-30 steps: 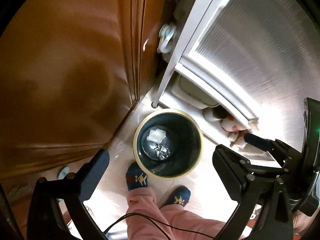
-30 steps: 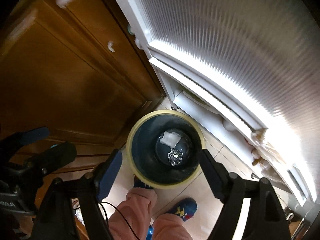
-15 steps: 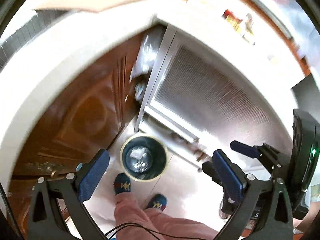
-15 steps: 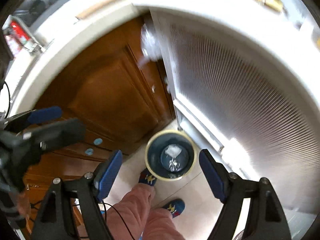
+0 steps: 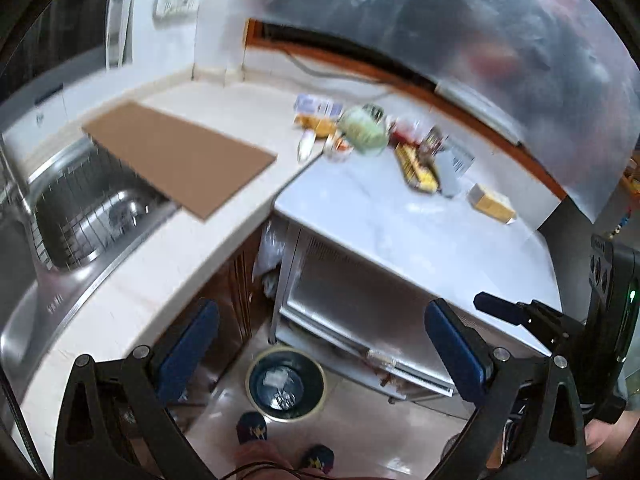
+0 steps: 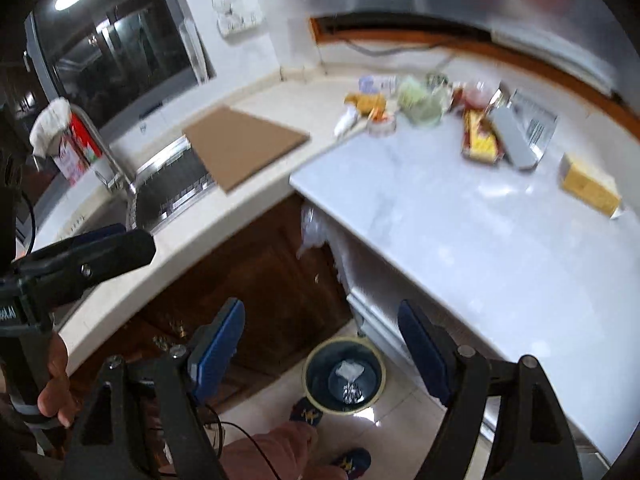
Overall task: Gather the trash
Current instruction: 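Raise both empty tools back toward the table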
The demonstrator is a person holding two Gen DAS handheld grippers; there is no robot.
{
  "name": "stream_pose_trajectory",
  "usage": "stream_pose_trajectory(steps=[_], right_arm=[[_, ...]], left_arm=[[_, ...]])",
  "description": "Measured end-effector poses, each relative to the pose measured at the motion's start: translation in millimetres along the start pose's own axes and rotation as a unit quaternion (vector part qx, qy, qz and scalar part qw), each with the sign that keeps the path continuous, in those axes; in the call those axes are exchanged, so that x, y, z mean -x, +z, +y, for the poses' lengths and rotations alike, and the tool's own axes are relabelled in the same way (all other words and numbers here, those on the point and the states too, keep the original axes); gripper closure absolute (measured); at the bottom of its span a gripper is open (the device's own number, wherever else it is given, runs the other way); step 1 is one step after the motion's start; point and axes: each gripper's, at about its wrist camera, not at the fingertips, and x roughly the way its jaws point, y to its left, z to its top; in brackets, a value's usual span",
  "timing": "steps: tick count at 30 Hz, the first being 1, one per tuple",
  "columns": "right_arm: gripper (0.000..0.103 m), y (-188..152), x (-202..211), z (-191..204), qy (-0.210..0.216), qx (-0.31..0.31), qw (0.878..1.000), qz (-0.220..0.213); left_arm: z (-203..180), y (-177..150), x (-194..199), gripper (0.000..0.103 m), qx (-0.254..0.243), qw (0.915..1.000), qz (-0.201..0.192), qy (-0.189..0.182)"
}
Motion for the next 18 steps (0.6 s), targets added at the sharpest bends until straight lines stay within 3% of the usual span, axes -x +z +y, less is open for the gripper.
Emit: stream_pose_trajectory(steps=[7, 13, 18], right_arm=[[0.023, 32, 36, -4, -0.018, 0.002, 0.999, -0.051], [0.023, 62, 57, -17, -0.032, 0.010, 0.995, -0.091], [0.023, 81, 52, -26, -0.050, 0.013, 0.995, -0.091]], left_arm=[[-29, 30, 33, 0.001, -0.036, 0.9986, -0.027, 0.026], [-35, 54, 37, 0.001, -0.039, 0.9982, -0.030, 0.035], [-27, 80, 27, 0.001, -0.048, 0.9974, -0.033, 0.042]])
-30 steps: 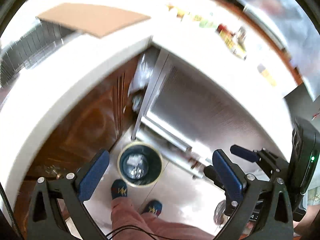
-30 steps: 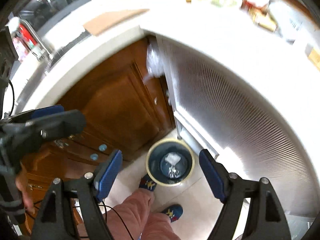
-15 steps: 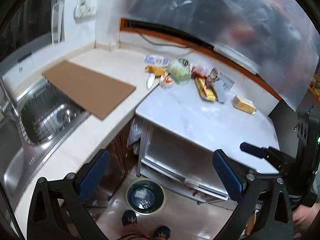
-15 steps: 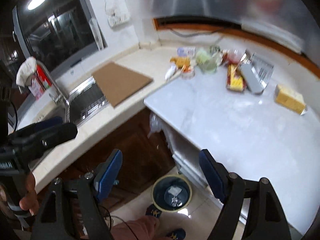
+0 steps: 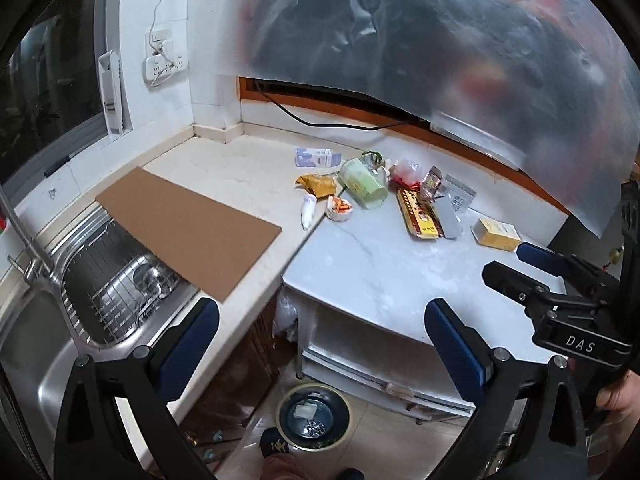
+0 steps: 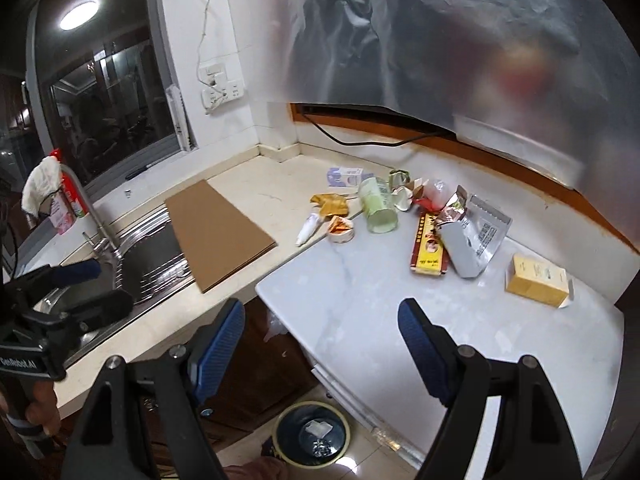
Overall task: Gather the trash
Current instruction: 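Raise both empty tools back toward the table, then grasp the small white bottle with the left tool while the right tool grasps the printed paper cup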
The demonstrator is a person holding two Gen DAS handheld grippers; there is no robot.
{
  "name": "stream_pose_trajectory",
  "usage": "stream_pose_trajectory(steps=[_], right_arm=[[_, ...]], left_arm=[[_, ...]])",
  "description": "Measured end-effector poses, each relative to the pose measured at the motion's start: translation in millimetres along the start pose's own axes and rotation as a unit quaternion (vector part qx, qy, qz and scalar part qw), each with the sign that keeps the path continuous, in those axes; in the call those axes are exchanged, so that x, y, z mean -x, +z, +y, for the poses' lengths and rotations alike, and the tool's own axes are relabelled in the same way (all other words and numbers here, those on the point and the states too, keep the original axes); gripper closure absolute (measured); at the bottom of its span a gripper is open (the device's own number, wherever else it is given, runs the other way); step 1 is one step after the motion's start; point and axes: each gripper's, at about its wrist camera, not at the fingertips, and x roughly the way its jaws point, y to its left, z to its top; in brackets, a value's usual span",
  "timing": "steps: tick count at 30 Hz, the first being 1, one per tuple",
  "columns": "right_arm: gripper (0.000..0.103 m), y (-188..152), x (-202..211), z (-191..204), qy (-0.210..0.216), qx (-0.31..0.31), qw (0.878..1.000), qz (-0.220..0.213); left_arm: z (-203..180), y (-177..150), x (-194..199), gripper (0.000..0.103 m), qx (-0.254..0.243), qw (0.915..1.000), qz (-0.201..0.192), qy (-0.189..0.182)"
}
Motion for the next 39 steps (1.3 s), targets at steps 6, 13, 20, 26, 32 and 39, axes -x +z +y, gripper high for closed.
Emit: stream_pose_trajectory(steps=[6, 13, 20, 26, 32, 39], right_arm=[[0.025, 16, -34, -23, -0.017, -0.030, 0.999, 0.022], [0.041, 33, -80, -54, -0.042, -0.073, 0.995, 0.049], [0.045, 55, -145, -64, -0.021, -0.109, 0.991, 0.077], [0.045, 69, -203, -59, -0.018, -0.123, 0.987, 0.097], [0.045, 77, -230, -56, -0.019, -0.117, 0.988, 0.103], [0.044, 76, -247, -53, -0.013, -0.105, 0.988, 0.112]], left_arm=[[18, 34, -40, 0.001, 0.004, 0.9993, 0.027, -0.024], [33, 75, -116, 0.003, 0.000, 0.9966, 0.064, -0.051], [50, 103, -214, 0.017, 0.026, 0.9913, 0.114, -0.060], [51, 116, -286, 0.029, 0.044, 0.9868, 0.143, -0.060], [46, 119, -345, 0.049, 0.052, 0.9815, 0.178, -0.049], [40, 117, -379, 0.066, 0.052, 0.9783, 0.194, -0.051]])
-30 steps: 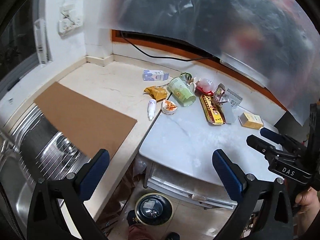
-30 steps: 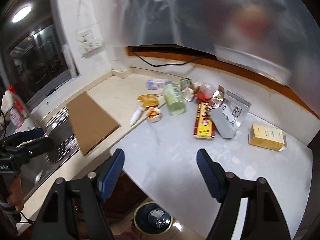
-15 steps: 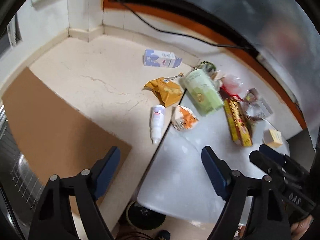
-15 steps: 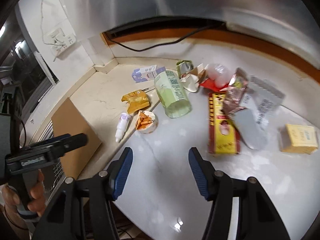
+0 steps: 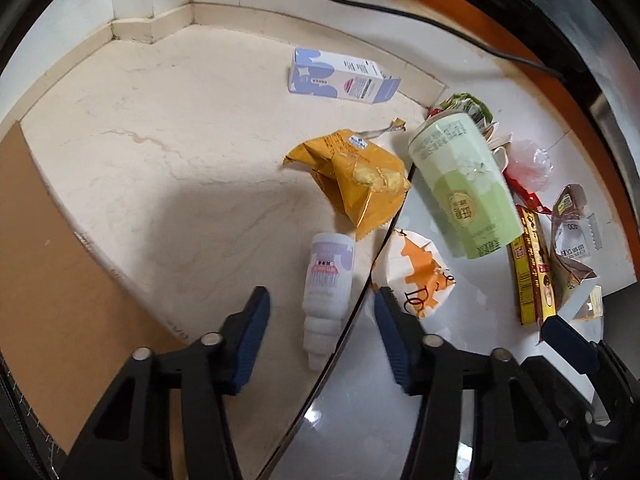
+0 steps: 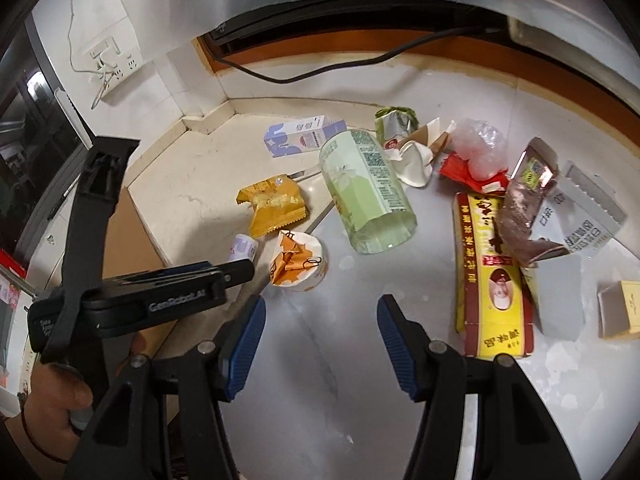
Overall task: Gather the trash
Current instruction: 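Grasp the small white bottle with the left tool while the right tool grasps the printed paper cup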
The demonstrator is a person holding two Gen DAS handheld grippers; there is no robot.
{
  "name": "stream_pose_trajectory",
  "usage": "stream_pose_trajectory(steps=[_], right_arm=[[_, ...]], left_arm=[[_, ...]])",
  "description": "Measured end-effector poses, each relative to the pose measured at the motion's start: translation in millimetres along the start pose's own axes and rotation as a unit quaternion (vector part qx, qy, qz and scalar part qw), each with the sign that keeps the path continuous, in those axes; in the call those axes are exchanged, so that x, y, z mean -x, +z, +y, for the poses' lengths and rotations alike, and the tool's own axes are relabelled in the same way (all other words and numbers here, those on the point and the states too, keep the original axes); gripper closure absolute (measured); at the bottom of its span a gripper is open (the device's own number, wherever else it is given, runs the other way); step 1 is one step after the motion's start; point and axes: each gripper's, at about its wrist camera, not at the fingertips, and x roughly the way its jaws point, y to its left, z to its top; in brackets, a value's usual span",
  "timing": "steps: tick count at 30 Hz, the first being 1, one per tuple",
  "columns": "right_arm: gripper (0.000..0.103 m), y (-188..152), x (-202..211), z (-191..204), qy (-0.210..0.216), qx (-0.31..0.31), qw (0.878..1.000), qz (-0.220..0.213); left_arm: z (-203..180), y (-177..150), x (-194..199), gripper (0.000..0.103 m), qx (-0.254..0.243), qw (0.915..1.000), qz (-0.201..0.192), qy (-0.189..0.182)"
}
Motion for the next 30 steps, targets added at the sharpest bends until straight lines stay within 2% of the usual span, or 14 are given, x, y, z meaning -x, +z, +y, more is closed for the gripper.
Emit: stream_pose_trajectory(steps=[2, 15, 25, 27, 28, 30], right_arm=[[0.044, -1, -4, 0, 0.003, -0.002, 1.000, 0.004], [0.044, 12, -53, 18, 0.013, 0.003, 1.000, 0.022], [0.044, 21, -94, 39, -0.038, 0.047, 0.997, 0.037], [0.047, 20, -96, 41, -0.043, 0.055, 0.997, 0.030], [0.053, 20, -97, 43, -0.048, 0.058, 0.997, 0.031], [0.053, 20, -95, 44, -0.049, 0.064, 0.996, 0.025]], left_arm=[[2, 0, -5, 0.081, 0.004, 1.0000, 0.007, -0.004], [18, -23, 29, 0.081, 0.027, 0.9994, -0.011, -0.018], [33, -37, 66, 0.081, 0.040, 0.9985, -0.017, -0.032], [36, -40, 70, 0.081, 0.042, 0.9984, -0.018, -0.032], [37, -40, 70, 0.081, 0.043, 0.9984, -0.018, -0.031], [40, -43, 73, 0.081, 0.047, 0.9983, -0.018, -0.030]])
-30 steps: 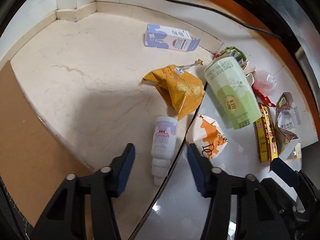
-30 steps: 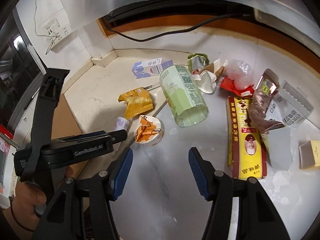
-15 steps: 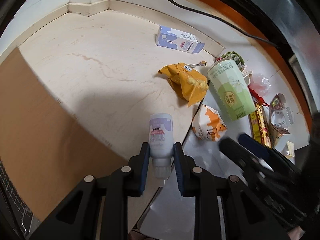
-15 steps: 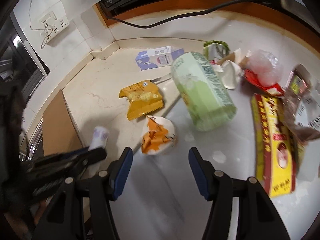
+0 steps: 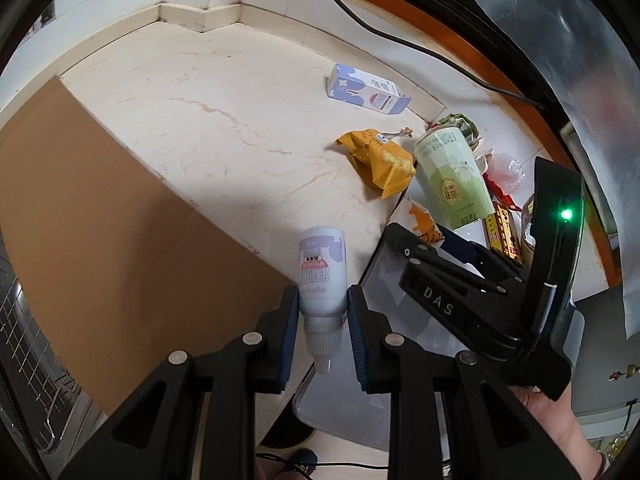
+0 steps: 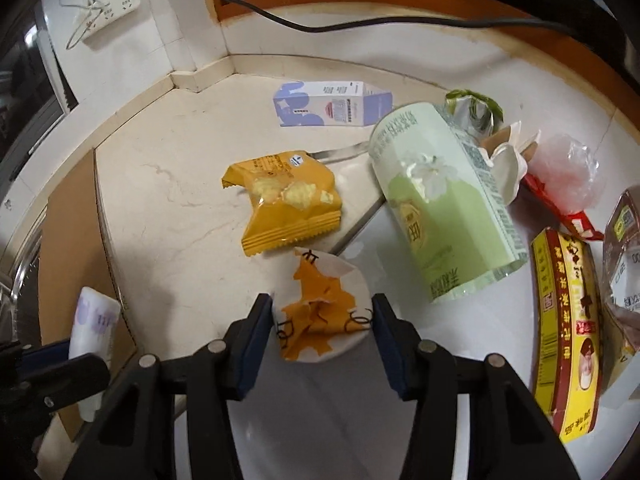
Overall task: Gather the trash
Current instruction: 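Grasp the small white bottle with the left tool while the right tool grasps the printed paper cup, then carry bottle and paper cup down to the bin and open both tools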
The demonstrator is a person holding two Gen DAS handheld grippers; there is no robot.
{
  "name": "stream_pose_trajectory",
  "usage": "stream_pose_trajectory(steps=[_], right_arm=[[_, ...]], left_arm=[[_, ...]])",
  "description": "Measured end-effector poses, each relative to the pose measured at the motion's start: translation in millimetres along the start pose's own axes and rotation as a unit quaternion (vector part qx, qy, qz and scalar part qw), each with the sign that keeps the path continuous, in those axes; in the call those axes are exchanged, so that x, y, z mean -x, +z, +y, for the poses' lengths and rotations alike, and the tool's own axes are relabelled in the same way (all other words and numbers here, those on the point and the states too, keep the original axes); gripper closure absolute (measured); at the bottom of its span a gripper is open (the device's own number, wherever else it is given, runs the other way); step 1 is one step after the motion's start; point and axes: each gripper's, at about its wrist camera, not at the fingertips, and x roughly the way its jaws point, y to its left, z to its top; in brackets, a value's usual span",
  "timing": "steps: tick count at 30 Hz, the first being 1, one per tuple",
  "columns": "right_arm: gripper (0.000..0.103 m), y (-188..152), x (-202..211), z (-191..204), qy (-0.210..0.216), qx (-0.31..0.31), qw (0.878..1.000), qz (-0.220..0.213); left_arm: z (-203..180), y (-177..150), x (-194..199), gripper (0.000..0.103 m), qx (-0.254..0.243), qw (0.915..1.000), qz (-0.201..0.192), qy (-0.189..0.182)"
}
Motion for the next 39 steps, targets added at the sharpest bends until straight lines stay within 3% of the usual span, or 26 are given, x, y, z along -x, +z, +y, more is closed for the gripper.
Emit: stream_pose_trajectory(steps=[6, 15, 26, 32, 39], right_arm=[[0.053, -16, 26, -1, 0.011, -0.008, 1.000, -0.016], [0.053, -65, 105, -3, 0.038, -0.035, 0.998, -0.035], [0.053, -137, 192, 5, 0.058, -0.018, 0.997, -0.053], [0.053, -176, 213, 10, 0.063, 0.002, 0.997, -0.043], [0.053, -226, 227, 9, 0.068, 0.031, 0.997, -0.021]], left_arm=[[4, -14, 17, 0.081, -0.003, 1.0000, -0.003, 0.001], [-7, -57, 65, 0.081, -0.037, 0.9992, -0.015, 0.001], [-27, -149, 118, 0.081, -0.073, 0.9967, -0.035, 0.010], [-34, -200, 134, 0.081, -0.083, 0.9952, -0.048, 0.019], [-37, -255, 133, 0.081, -0.067, 0.9968, -0.037, 0.023]])
